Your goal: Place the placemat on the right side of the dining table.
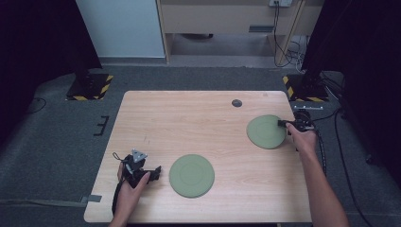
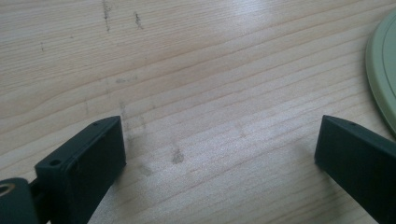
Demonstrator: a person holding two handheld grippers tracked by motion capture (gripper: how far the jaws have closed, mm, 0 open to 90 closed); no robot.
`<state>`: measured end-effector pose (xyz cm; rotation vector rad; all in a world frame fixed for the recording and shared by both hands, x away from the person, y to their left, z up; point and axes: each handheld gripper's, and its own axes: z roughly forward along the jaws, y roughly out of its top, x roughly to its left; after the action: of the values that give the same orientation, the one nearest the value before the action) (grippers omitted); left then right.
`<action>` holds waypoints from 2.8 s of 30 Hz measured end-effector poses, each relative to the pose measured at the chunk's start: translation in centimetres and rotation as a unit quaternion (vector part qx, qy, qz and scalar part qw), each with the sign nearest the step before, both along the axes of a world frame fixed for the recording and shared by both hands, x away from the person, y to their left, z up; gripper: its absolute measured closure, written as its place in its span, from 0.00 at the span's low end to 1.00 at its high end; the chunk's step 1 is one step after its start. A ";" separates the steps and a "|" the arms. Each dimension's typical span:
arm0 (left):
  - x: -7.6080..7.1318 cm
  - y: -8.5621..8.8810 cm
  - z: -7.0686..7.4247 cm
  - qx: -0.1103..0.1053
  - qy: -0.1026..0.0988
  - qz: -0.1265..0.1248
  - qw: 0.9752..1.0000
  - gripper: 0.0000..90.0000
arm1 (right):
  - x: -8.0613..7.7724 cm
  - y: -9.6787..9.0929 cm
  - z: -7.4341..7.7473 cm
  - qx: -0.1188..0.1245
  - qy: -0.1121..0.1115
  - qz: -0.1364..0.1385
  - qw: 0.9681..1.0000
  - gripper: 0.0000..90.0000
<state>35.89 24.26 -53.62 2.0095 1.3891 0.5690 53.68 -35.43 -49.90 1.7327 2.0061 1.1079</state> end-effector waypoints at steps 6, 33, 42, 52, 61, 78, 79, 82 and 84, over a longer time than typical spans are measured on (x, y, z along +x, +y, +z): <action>-0.1 0.0 0.0 0.000 0.000 0.003 1.000 0.01 | 0.5 0.1 -0.6 -0.007 -0.005 -0.003 1.000 0.86; -0.1 0.1 0.0 -0.001 0.000 0.004 1.000 0.01 | 0.7 0.5 -1.0 -0.067 -0.023 -0.033 0.997 0.57; -0.1 0.1 0.0 0.000 0.001 0.003 1.000 0.01 | 0.5 1.2 -0.3 -0.059 -0.034 -0.033 0.997 0.36; -0.1 0.1 0.0 0.000 0.002 0.002 1.000 0.00 | -0.3 3.6 1.2 -0.034 -0.050 0.005 0.998 0.13; -0.1 0.1 0.0 0.000 0.002 0.001 1.000 0.00 | -1.5 5.9 2.3 -0.035 -0.058 0.048 0.997 0.10; 0.0 0.1 0.0 0.001 0.002 0.000 1.000 0.00 | -4.4 10.9 3.3 -0.070 -0.102 0.109 0.986 0.14; 0.0 0.1 0.0 0.001 0.002 0.000 1.000 0.00 | -4.5 11.1 3.3 -0.072 -0.103 0.111 0.986 0.14; 0.0 0.1 0.0 0.001 0.003 0.000 1.000 0.00 | -4.8 11.7 3.2 -0.080 -0.111 0.115 0.984 0.14; 0.0 0.0 0.0 0.001 0.002 0.000 1.000 0.00 | -5.0 12.0 3.0 -0.081 -0.115 0.118 0.983 0.15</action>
<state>35.87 24.31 -53.63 2.0131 1.3920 0.5652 48.73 -23.46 -46.89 1.2503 2.1253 1.1203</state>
